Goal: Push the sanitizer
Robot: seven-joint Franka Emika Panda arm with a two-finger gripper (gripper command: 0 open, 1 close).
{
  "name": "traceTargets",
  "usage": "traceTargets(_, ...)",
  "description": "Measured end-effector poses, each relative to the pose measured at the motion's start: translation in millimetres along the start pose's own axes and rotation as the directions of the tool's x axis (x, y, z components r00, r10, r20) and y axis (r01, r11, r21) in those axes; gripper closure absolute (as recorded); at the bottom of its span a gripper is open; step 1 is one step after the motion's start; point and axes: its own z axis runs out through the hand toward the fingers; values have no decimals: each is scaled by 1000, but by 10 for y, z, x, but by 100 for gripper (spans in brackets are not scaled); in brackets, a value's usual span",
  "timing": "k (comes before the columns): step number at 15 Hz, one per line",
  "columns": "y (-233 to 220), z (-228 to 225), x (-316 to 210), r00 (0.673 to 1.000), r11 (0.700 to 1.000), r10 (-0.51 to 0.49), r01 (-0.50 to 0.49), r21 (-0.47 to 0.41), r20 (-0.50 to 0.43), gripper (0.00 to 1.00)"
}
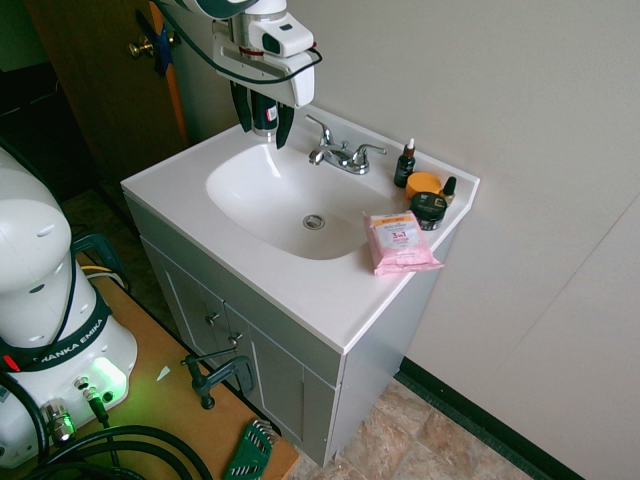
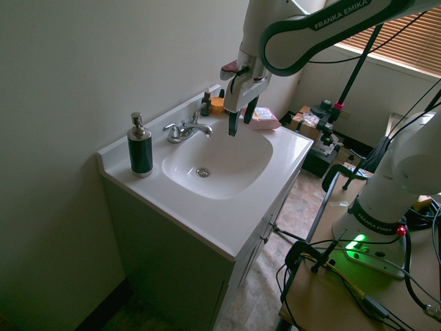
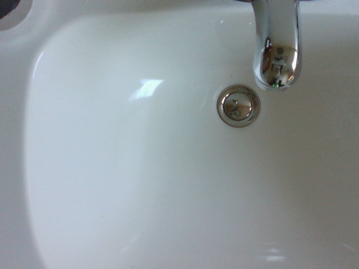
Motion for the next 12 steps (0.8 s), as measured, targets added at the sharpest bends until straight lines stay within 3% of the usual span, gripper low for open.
traceTargets(4,-62,-105,19,1000,1000,-1,1,19,-12,0)
traceTargets(8,-777,-667,-96,997,997,-49,53,58,-63,0)
traceTargets(9,-1016,-764,-156,996,996,-63,67,58,-70,100)
traceTargets(12,-1648,-946,-262,992,994,-100,104,44,-74,100)
